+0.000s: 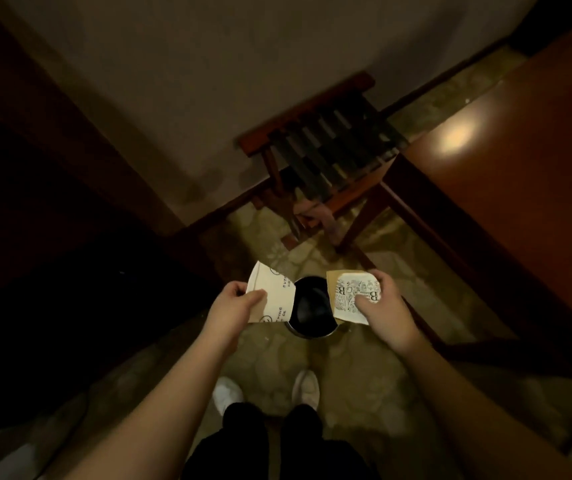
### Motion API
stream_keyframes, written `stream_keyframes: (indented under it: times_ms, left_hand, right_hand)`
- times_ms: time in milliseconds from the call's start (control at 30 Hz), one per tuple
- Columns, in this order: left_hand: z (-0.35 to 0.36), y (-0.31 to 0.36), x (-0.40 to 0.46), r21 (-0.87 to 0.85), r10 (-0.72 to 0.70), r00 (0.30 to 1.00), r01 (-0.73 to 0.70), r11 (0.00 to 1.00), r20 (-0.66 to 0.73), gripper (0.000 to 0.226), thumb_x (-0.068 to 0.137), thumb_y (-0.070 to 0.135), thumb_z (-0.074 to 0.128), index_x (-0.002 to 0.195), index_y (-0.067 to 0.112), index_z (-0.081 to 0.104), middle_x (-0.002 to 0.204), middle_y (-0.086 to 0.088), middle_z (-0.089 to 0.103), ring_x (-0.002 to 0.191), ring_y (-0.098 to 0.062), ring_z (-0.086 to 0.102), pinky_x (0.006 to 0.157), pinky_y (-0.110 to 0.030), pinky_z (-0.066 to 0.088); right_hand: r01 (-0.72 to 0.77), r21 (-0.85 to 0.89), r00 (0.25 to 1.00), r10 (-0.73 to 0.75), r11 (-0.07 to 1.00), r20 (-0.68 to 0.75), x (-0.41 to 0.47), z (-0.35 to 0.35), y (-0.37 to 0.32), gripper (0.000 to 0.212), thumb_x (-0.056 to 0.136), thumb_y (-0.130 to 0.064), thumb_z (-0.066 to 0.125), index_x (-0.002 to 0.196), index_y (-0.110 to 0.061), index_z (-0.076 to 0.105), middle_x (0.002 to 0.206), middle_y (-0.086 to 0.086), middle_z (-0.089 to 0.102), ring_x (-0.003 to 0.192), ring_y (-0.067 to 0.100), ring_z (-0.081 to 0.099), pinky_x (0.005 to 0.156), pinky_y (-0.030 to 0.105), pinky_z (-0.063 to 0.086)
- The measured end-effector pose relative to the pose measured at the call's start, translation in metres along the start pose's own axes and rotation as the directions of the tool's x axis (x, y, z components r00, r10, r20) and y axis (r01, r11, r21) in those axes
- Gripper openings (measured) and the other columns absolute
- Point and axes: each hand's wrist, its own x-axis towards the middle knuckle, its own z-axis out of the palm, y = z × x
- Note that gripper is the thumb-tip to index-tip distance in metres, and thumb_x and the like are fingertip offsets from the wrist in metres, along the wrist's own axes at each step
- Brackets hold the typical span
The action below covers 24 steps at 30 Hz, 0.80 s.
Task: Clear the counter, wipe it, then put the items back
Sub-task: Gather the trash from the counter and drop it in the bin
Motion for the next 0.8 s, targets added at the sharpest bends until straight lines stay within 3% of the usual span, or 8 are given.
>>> stream_keyframes:
  times_ms: [100, 233, 367, 533, 600, 667, 800]
  left_hand:
    - [0.023, -0.032, 0.041, 0.059, -0.093, 0.995, 0.091, 0.994, 0.026, 0.014, 0.086, 0.016, 0.067, 0.092, 0.01, 0.056, 0.092, -0.015, 0.066, 0.075, -0.027, 0.063, 0.064, -0.038, 0.052]
    - [0.05, -0.077, 0.096, 0.174, -0.176, 0.984, 0.169, 0.97, 0.025, 0.015, 0.085, 0.019, 0.068, 0.09, 0.015, 0.055, 0.092, -0.01, 0.065, 0.083, -0.027, 0.064, 0.074, -0.041, 0.054]
    - [0.071, -0.123, 0.148, 0.25, -0.228, 0.973, 0.21, 0.945, 0.044, 0.018, 0.086, 0.017, 0.067, 0.099, 0.013, 0.055, 0.091, -0.007, 0.064, 0.076, -0.02, 0.061, 0.061, -0.029, 0.049]
    - [0.091, -0.171, 0.208, 0.251, -0.289, 0.956, 0.269, 0.93, 0.044, 0.02, 0.086, 0.014, 0.067, 0.098, 0.012, 0.052, 0.094, -0.01, 0.062, 0.082, -0.024, 0.061, 0.063, -0.031, 0.051]
    - [0.099, -0.187, 0.228, 0.261, -0.297, 0.954, 0.276, 0.925, 0.044, 0.022, 0.086, 0.013, 0.068, 0.099, 0.01, 0.051, 0.096, -0.011, 0.061, 0.086, -0.027, 0.061, 0.073, -0.037, 0.054]
    - [0.105, -0.202, 0.246, 0.28, -0.303, 0.952, 0.279, 0.919, 0.046, 0.024, 0.085, 0.014, 0.069, 0.099, 0.01, 0.051, 0.1, -0.012, 0.061, 0.09, -0.029, 0.062, 0.081, -0.041, 0.054]
    - [0.115, -0.225, 0.279, 0.324, -0.302, 0.952, 0.267, 0.907, 0.06, 0.031, 0.083, 0.02, 0.072, 0.107, 0.009, 0.054, 0.106, -0.012, 0.063, 0.094, -0.029, 0.062, 0.085, -0.042, 0.054]
  right_hand:
    - [-0.068, -0.057, 0.998, 0.067, 0.996, -0.02, 0.024, 0.02, 0.035, 0.06, 0.086, -0.011, 0.064, 0.14, -0.015, 0.038, 0.137, 0.005, 0.041, 0.108, 0.016, 0.05, 0.085, 0.028, 0.044]
    - [-0.107, -0.118, 0.994, 0.107, 0.987, -0.001, 0.058, 0.052, 0.086, 0.064, 0.082, -0.01, 0.067, 0.139, -0.011, 0.04, 0.131, 0.01, 0.043, 0.113, 0.025, 0.054, 0.093, 0.038, 0.049]
    - [-0.139, -0.228, 0.988, 0.15, 0.964, 0.03, 0.095, 0.085, 0.134, 0.071, 0.081, -0.016, 0.064, 0.144, -0.017, 0.031, 0.133, 0.007, 0.036, 0.112, 0.026, 0.052, 0.092, 0.043, 0.05]
    - [-0.042, -0.371, 0.995, 0.073, 0.928, 0.071, 0.134, 0.127, 0.184, 0.069, 0.084, -0.018, 0.063, 0.143, -0.019, 0.028, 0.141, 0.009, 0.03, 0.118, 0.029, 0.051, 0.084, 0.029, 0.045]
    - [0.001, -0.471, 0.994, 0.052, 0.882, 0.1, 0.151, 0.143, 0.197, 0.067, 0.087, -0.022, 0.06, 0.144, -0.021, 0.025, 0.146, 0.008, 0.027, 0.122, 0.028, 0.048, 0.081, 0.027, 0.041]
    - [0.043, -0.571, 0.992, 0.033, 0.82, 0.123, 0.167, 0.157, 0.205, 0.069, 0.089, -0.025, 0.059, 0.147, -0.021, 0.022, 0.147, 0.007, 0.028, 0.122, 0.027, 0.048, 0.08, 0.027, 0.04]
    - [0.111, -0.692, 0.982, 0.027, 0.714, 0.185, 0.195, 0.18, 0.22, 0.071, 0.089, -0.028, 0.056, 0.148, -0.023, 0.016, 0.147, 0.008, 0.024, 0.128, 0.028, 0.039, 0.089, 0.037, 0.046]
